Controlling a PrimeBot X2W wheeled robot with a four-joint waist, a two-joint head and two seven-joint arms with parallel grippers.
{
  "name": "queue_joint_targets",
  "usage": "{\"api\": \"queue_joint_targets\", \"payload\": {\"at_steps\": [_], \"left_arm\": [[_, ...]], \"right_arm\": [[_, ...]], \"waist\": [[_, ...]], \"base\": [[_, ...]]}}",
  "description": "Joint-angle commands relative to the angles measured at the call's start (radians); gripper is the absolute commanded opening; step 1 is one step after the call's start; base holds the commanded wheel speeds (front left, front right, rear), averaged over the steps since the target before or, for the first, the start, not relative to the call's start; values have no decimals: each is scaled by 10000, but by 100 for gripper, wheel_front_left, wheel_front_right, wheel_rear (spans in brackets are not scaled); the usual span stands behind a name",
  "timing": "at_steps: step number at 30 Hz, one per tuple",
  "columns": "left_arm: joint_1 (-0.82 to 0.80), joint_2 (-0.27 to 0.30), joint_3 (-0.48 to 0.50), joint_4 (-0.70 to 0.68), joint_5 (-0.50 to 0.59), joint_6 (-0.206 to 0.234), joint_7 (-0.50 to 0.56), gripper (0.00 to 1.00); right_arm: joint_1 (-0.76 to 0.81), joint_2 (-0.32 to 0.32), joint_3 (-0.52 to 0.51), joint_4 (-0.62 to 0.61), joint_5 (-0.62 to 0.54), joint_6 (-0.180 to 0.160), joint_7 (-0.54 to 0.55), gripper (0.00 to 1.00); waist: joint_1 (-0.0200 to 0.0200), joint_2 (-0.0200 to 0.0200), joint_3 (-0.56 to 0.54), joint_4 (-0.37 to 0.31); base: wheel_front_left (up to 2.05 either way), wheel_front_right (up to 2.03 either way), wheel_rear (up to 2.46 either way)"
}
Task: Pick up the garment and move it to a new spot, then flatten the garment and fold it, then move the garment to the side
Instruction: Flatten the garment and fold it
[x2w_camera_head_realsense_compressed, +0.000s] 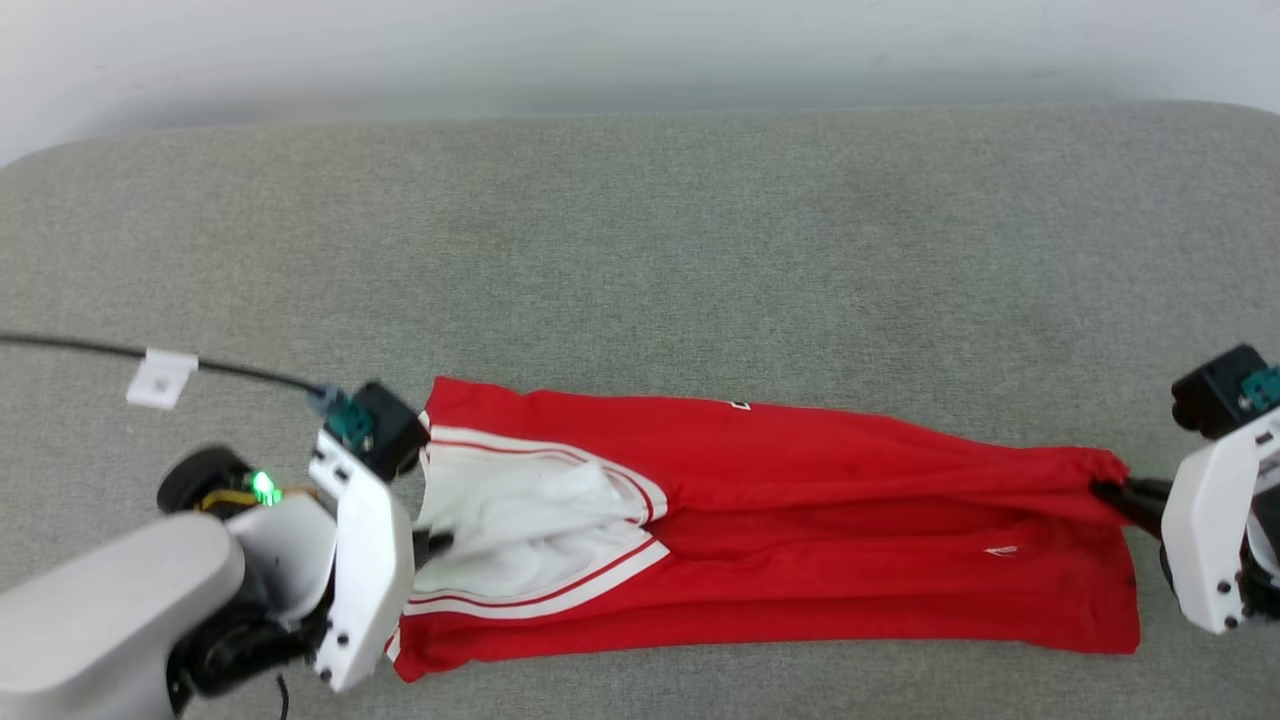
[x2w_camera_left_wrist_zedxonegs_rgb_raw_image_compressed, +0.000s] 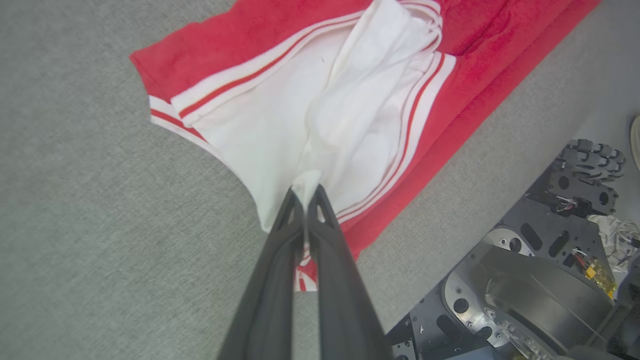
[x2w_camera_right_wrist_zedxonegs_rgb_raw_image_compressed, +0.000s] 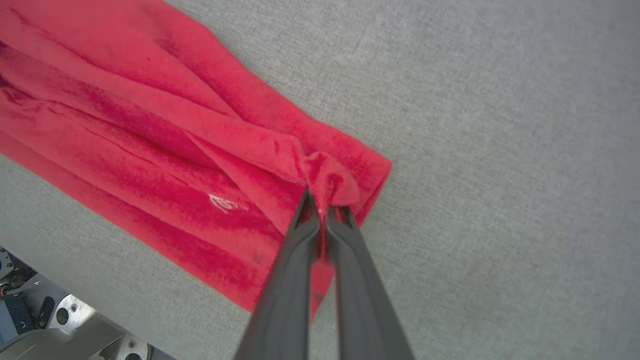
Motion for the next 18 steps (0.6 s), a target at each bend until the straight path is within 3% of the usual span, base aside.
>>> {"api": "queue_joint_targets", "payload": {"at_steps": [1, 12, 13, 14, 18], "left_arm": [[342, 93, -30, -59, -59, 91, -115, 0], [1297, -246, -180, 737, -49, 100, -402, 0], [1322, -290, -132, 816, -13, 153, -557, 42], [1348, -340, -43, 926, 135, 197, -905, 100], [1240, -334, 83, 930, 559, 221, -1580, 100]], "right_arm": [[304, -1, -80, 29, -8, -8, -80, 0], [724, 892, 225, 968, -449, -8, -195, 0], [727, 998, 189, 1081, -439, -8, -286, 0], [671, 1123, 87, 1193, -536, -8, -551, 100], [695, 1084, -191, 1048, -515, -8, -1053, 100]], "waist": [[1, 0, 5, -42], [1, 0, 345, -143], [1, 0, 335, -137], [1, 0, 254, -129], [1, 0, 77, -84]], "base": [[0, 0, 0], [0, 0, 0], [0, 0, 0], [0, 0, 0], [0, 0, 0]]}}
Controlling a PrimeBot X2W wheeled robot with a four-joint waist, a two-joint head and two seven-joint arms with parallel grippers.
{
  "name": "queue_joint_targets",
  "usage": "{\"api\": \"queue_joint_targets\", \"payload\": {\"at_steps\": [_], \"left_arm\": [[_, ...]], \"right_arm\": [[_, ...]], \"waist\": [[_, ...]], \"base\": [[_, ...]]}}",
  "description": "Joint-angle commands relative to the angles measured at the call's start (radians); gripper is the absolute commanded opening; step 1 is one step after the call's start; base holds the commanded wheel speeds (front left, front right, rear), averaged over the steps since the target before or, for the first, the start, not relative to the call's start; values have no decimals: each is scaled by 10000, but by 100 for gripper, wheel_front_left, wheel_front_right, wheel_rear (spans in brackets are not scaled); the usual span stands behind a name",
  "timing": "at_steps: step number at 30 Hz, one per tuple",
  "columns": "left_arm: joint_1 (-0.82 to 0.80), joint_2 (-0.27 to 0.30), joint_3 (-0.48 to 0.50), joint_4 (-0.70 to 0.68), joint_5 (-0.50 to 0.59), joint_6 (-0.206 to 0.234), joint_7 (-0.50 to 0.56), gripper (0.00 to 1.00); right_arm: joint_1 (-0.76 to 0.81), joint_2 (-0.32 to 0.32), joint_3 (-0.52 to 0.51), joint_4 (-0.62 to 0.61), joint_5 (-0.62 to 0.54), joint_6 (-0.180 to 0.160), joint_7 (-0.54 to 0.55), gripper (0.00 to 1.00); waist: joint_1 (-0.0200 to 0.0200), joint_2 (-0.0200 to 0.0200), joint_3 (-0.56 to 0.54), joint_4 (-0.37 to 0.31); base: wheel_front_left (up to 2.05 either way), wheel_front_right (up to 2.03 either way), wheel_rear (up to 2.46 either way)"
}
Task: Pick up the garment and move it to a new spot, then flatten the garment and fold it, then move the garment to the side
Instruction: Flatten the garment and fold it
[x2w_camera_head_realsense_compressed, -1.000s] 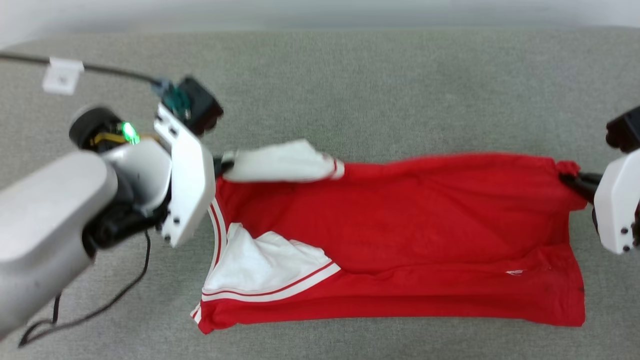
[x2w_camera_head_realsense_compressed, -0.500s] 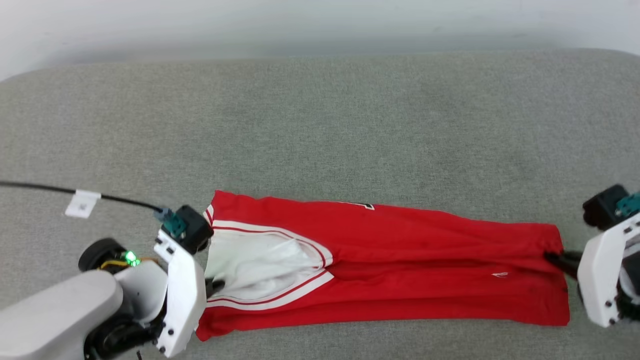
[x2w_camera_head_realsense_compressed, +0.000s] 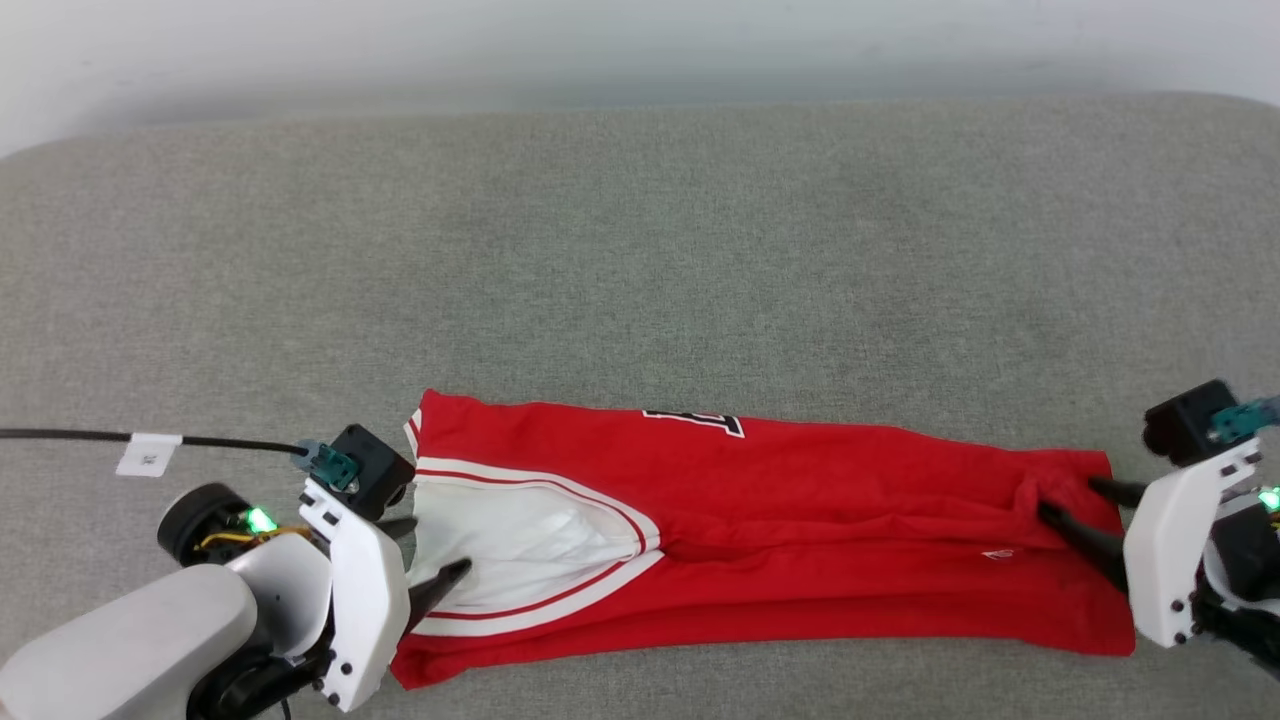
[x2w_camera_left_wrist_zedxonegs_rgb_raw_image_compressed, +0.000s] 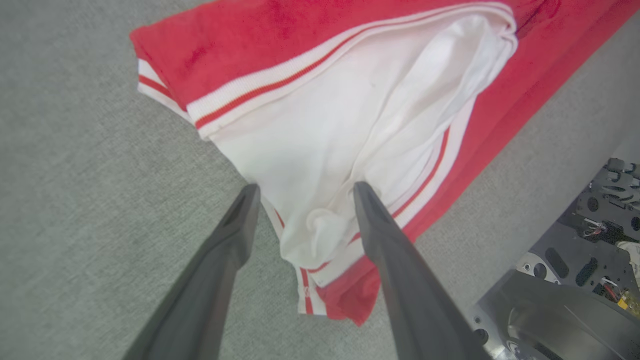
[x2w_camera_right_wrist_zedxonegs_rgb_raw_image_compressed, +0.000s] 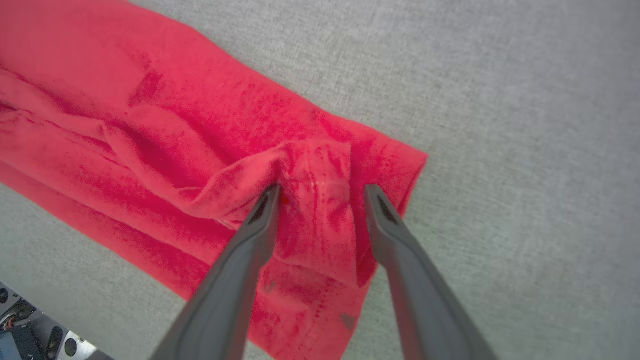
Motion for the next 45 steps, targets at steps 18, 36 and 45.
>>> {"api": "queue_joint_targets", "payload": {"at_steps": [18, 36, 45], "left_arm": [[885, -1667, 2062, 1185, 2700, 3587, -6023, 100], [4682, -4180, 7716, -201, 6784, 4326, -6080, 100], [6201, -5521, 9549, -641, 8422, 3486, -6081, 100]], "right_arm": [[1971, 659, -4665, -435, -747, -8, -1934, 100], [3461, 2616, -4546, 706, 107, -5, 236, 100], [3550, 2938, -3192, 593, 889, 55, 415, 53]], "waist": [[0, 0, -289, 208], [0, 0, 28, 673], [0, 0, -1, 768]], "base": [[0, 0, 0], [0, 0, 0], [0, 0, 0]]}}
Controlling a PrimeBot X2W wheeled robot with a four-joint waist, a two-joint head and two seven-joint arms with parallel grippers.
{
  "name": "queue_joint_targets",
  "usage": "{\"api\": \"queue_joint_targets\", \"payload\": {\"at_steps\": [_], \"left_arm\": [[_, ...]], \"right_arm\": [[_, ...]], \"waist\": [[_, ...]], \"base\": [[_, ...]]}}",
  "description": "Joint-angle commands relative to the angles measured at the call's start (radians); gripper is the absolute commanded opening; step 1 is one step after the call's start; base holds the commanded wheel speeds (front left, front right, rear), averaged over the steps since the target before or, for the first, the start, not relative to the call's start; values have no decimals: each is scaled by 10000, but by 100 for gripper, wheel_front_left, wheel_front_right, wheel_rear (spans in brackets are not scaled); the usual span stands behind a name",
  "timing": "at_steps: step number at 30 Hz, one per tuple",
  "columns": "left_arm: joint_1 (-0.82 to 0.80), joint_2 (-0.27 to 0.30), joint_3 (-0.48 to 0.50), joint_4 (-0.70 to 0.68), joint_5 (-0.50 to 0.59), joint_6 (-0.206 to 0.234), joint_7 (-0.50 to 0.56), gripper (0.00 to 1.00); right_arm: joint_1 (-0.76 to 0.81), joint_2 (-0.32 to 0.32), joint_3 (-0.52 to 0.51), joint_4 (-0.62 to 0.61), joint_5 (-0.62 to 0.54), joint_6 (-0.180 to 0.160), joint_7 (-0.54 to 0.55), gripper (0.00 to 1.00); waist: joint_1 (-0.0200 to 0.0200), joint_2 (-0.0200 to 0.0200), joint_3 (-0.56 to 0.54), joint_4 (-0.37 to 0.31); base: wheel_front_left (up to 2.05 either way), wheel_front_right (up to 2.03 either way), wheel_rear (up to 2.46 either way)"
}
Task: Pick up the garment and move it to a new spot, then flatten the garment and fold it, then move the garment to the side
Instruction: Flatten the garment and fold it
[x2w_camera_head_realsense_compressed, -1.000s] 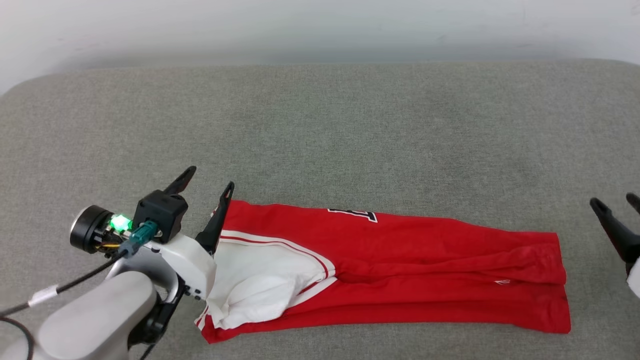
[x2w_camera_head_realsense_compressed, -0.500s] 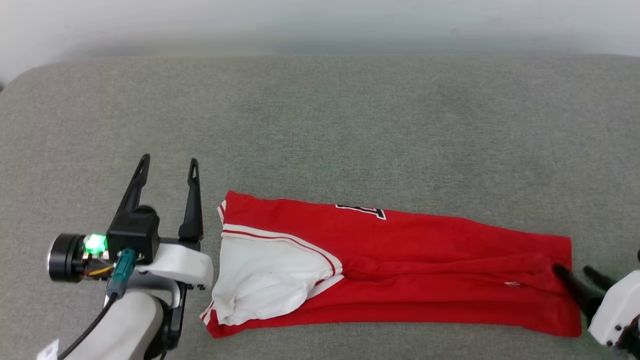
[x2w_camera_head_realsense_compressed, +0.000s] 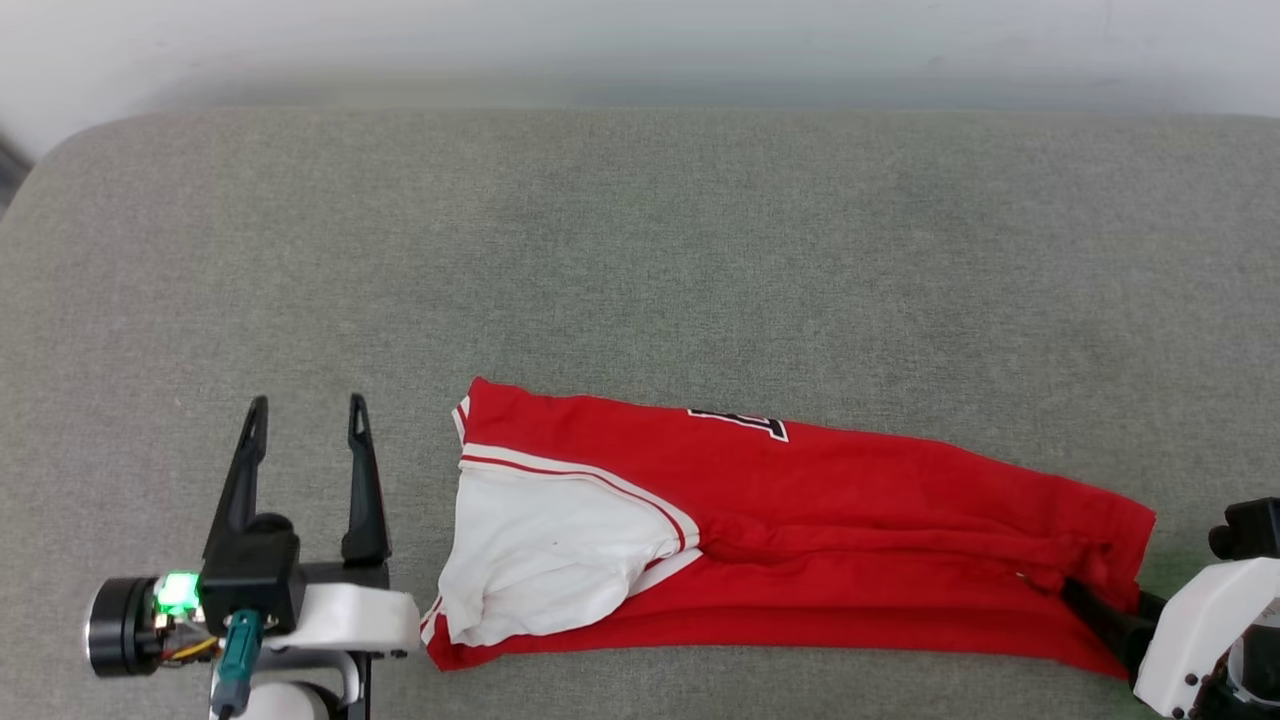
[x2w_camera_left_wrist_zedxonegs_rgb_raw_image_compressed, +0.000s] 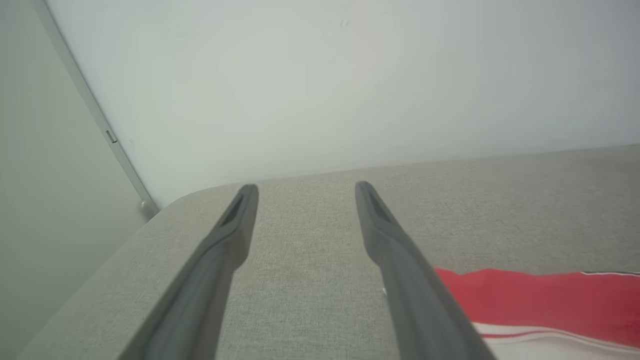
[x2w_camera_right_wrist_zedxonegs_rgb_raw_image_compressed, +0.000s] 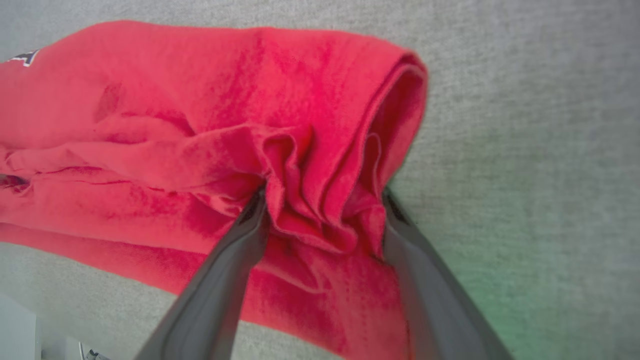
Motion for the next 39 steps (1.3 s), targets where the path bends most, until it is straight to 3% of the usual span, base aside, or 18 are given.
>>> {"api": "queue_joint_targets", "payload": {"at_steps": [1, 2, 14, 20, 25, 29, 35, 36, 39], "left_arm": [[244, -195, 242, -65, 219, -146, -24, 100], [395, -298, 318, -71, 424, -248, -24, 100], [1343, -1428, 1270, -77, 1515, -1221, -24, 100], [1615, -1693, 1498, 2, 1826, -1566, -24, 100], [1821, -1774, 1614, 47, 2005, -1796, -25, 100], [1924, -1866, 1694, 70, 2106, -1921, -25, 100], [2000, -1985, 1875, 92, 2158, -2020, -25, 100], [1932, -2014, 1918, 69, 2206, -2100, -25, 100], [1827, -2035, 1949, 67, 2242, -2165, -25, 100]], "right_arm": [[465, 708, 842, 284, 144, 134, 218, 14], [377, 671, 869, 292, 154, 135, 126, 0], [-530, -975, 137, 551, 139, 65, -644, 0], [-414, -1954, -351, 1032, 35, 66, -249, 0], [-258, -2368, -485, 1061, -77, 69, 406, 0], [-85, -2320, -502, 173, 281, 71, 911, 0], [87, -2019, -307, -2107, 420, 72, 1630, 0], [-167, -1759, 4, -3197, 141, 72, 1952, 0], [-652, -1533, 591, -4022, -154, 72, 2286, 0]], "waist": [[1, 0, -24, -3], [1, 0, -49, -3], [1, 0, -595, -19], [1, 0, -884, -36], [1, 0, -1070, -73], [1, 0, -1179, -103], [1, 0, -1216, -124], [1, 0, -1180, -128], [1, 0, -1115, -115]], "base": [[0, 0, 0], [0, 0, 0], [0, 0, 0], [0, 0, 0], [0, 0, 0], [0, 0, 0], [0, 0, 0], [0, 0, 0], [0, 0, 0]]}}
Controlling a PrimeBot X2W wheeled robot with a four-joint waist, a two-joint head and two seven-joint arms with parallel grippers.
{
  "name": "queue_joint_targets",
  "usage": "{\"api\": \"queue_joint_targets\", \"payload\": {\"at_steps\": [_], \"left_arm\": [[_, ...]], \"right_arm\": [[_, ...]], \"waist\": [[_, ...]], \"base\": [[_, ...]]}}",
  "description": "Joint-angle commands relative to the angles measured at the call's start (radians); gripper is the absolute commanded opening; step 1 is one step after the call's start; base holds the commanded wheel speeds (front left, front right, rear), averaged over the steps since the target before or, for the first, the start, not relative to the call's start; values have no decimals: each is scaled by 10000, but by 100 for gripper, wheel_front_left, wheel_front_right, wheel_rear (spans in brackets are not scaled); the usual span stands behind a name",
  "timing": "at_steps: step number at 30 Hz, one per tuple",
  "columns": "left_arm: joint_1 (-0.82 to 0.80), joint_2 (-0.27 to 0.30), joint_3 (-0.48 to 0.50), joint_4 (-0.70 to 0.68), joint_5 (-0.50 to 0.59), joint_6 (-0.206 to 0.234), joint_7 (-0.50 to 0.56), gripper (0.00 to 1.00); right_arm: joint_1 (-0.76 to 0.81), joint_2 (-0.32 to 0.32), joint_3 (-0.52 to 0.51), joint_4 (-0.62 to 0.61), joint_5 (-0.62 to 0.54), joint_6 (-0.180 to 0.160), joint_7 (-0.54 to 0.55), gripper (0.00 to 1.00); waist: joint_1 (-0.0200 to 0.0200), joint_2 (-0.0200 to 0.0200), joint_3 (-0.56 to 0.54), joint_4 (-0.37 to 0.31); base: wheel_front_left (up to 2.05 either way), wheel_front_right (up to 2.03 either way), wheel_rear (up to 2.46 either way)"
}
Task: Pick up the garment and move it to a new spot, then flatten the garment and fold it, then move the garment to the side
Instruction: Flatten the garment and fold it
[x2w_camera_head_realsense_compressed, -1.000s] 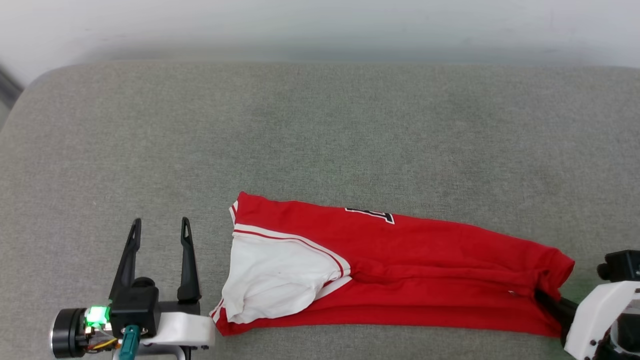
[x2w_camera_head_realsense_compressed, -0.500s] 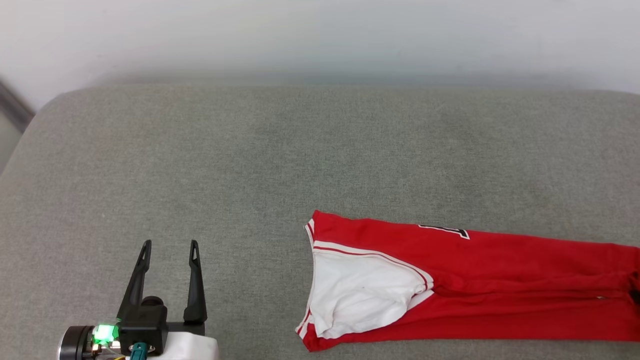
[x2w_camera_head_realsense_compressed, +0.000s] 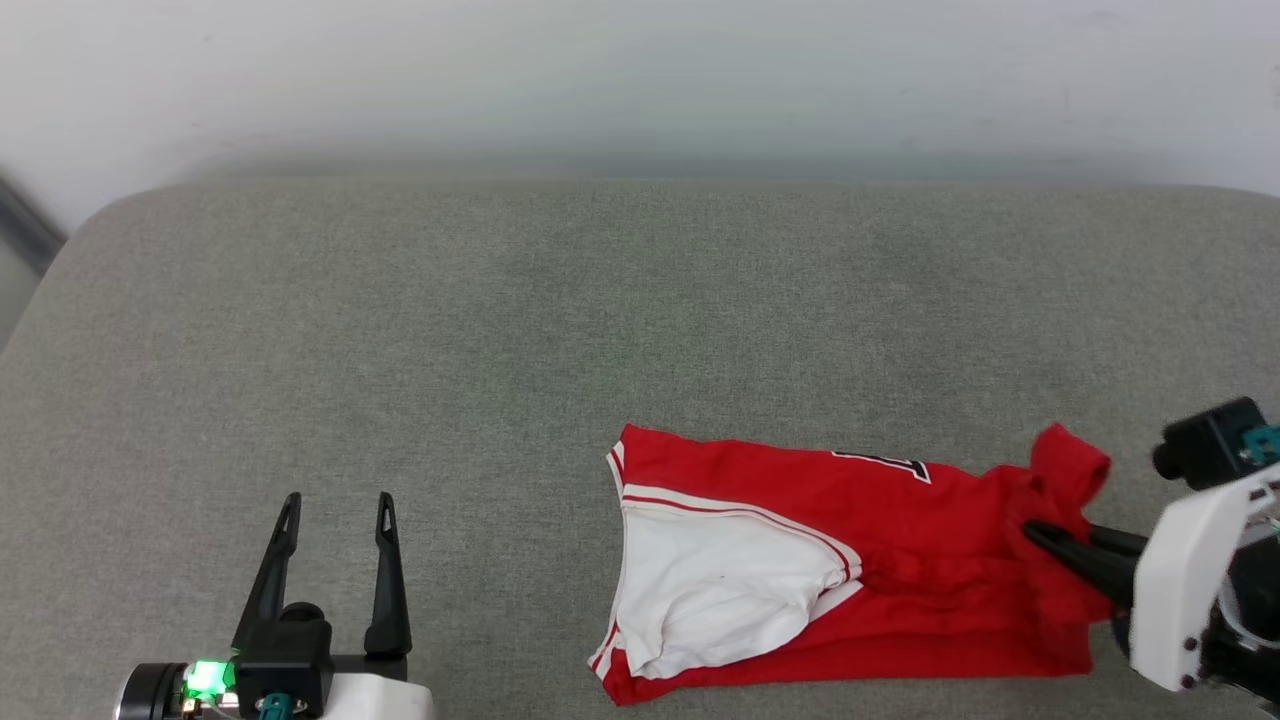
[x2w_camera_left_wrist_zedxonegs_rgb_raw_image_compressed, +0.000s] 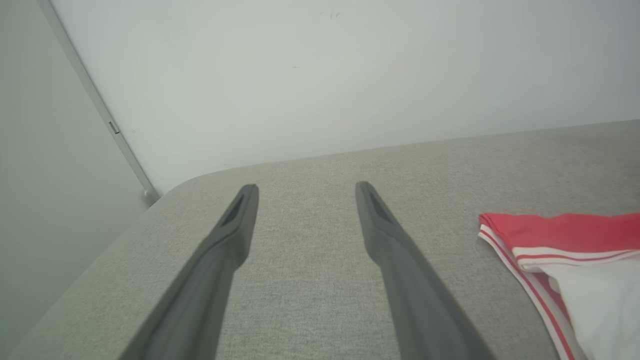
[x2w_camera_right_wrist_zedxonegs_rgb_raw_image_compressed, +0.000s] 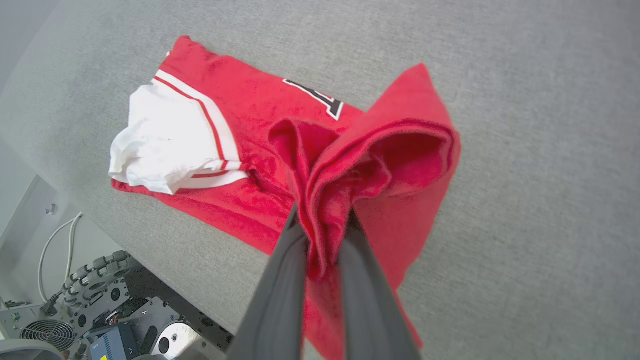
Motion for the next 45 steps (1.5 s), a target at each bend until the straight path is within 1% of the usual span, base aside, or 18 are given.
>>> {"api": "queue_joint_targets", "payload": {"at_steps": [1, 5, 8, 10, 14, 17, 22, 26, 30, 33, 34, 35, 36, 40, 42, 45], "left_arm": [[-68, -11, 7, -2, 56, -50, -25, 100], [-223, -58, -12, 25, 112, -136, -25, 100], [-337, -103, -54, 22, 161, -185, -25, 100], [-414, -130, -56, -3, 177, -216, -25, 100], [-546, -182, -47, -39, 191, -223, -25, 100], [-680, -226, -83, -32, 210, -249, -25, 100], [-981, -312, -148, 53, 214, -311, -25, 100], [-1206, -357, -183, 78, 218, -335, -25, 100], [-1311, -395, -149, 121, 182, -350, -25, 100], [-1312, -400, -136, 185, 186, -387, -25, 100], [-1289, -397, -126, 216, 188, -386, -23, 100], [-1246, -395, -117, 238, 188, -394, -25, 100], [-1182, -386, -103, 264, 187, -394, -23, 100], [-960, -352, -85, 344, 139, -499, -25, 100], [-867, -336, -72, 294, 134, -525, -23, 100], [-703, -352, -57, 232, 131, -567, -23, 100]], "right_arm": [[-339, 136, 177, -229, -60, -4, 79, 0], [-1280, 684, 1256, -660, -481, -4, 378, 0], [-2105, 1007, 2164, -494, -726, -6, 530, 0], [-2697, 1358, 2820, -247, -890, -4, 524, 0], [-3796, 2081, 3834, 658, -1022, -4, 355, 0], [-4387, 2651, 4557, 1456, -816, -4, 228, 0], [-5123, 3177, 5715, 2779, -846, -4, -141, 0], [-5455, 3397, 6574, 3804, -1016, -4, -530, 0], [-5500, 3596, 7294, 4802, -946, -6, -973, 0], [-5614, 3641, 7758, 5277, -1002, -12, -1368, 0], [-5703, 3639, 7832, 5315, -965, -12, -1560, 30], [-5812, 3597, 7891, 5290, -958, -12, -1776, 76], [-5959, 3505, 7943, 5213, -1036, -12, -2045, 100], [-6147, 3119, 7963, 4657, -1197, -6, -3111, 100], [-6204, 2769, 7808, 4279, -1370, -6, -3603, 100], [-6074, 2326, 7197, 3739, -1753, -6, -4555, 100]], "waist": [[0, 0, 31, 14], [0, 0, 149, 64], [0, 0, 281, 156], [0, 0, 399, 213], [0, 0, 644, 282], [0, 0, 846, 373], [0, 0, 1197, 567], [0, 0, 1424, 648], [0, 0, 1537, 628], [0, 0, 1537, 593], [0, 0, 1489, 576], [0, 0, 1430, 558], [0, 0, 1349, 529], [0, 0, 958, 389], [0, 0, 766, 291], [0, 0, 496, 114]], "base": [[0, 0, 0], [0, 0, 0], [0, 0, 0], [0, 0, 0], [0, 0, 0], [0, 0, 0], [0, 0, 0], [0, 0, 0], [0, 0, 0], [0, 0, 0], [0, 0, 0], [0, 0, 0], [0, 0, 0], [0, 0, 0], [0, 0, 0], [0, 0, 0]]}}
